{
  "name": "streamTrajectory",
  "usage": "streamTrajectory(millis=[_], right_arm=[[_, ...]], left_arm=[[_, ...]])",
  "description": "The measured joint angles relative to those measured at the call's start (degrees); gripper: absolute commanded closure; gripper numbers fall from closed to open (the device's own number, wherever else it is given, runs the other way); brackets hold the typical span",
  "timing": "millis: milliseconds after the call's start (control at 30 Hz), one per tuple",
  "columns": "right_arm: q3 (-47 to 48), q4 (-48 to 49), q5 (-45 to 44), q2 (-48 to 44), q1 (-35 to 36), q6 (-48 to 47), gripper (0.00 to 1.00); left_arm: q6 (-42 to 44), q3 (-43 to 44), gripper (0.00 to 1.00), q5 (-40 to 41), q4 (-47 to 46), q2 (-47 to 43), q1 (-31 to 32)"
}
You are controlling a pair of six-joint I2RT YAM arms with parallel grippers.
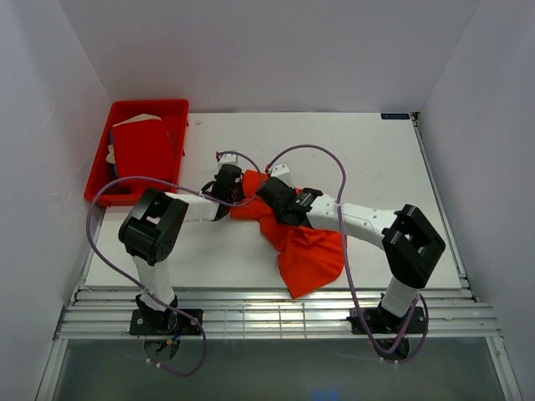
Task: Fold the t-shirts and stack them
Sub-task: Flatten the tshirt out
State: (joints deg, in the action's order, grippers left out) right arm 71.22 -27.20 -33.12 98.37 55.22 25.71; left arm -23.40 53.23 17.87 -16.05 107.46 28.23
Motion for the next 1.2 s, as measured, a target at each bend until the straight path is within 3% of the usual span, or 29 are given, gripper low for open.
streamTrajectory(millis=[100, 167, 500, 700, 833, 967, 1100, 1200], right_arm=[[-0.55, 0.04, -0.11, -0.28, 0.00, 0.48, 0.92], [-1.05, -0.09, -0.22, -0.52, 0.00, 0.76, 0.92], [-3.85, -3.32, -2.91, -6.23, -1.60, 0.85, 0.92], [-1.64, -5.49, -2.27, -13.40, -15.02, -3.65, 0.92], [7.93, -6.23, -1.64, -13.99, -23.43, -8.57, 0.92], [23.43, -8.11, -1.11, -12.26, -25.31, -13.90, 0.92], [39.19, -9.60, -1.68, -10.58, -25.31, -17.94, 0.92], [44.44, -10.60, -2.12, -12.26, -25.27, -19.93, 0.92]], left_arm=[[-0.04, 0.00, 0.87, 0.35, 0.02, 0.00, 0.00], [-0.17, 0.00, 1.00, 0.57, 0.09, 0.00, 0.00], [-0.39, 0.09, 1.00, 4.33, 4.50, -2.60, 0.02], [-0.07, 8.96, 1.00, 8.66, 15.37, -13.20, -0.50], [1.33, 19.54, 1.00, 9.14, 18.27, -19.21, -0.92], [2.47, 28.57, 1.00, 8.79, 20.57, -23.17, -1.07], [3.02, 31.47, 1.00, 8.33, 23.93, -28.37, -1.11], [3.06, 31.47, 1.00, 7.34, 27.36, -34.23, -1.11]])
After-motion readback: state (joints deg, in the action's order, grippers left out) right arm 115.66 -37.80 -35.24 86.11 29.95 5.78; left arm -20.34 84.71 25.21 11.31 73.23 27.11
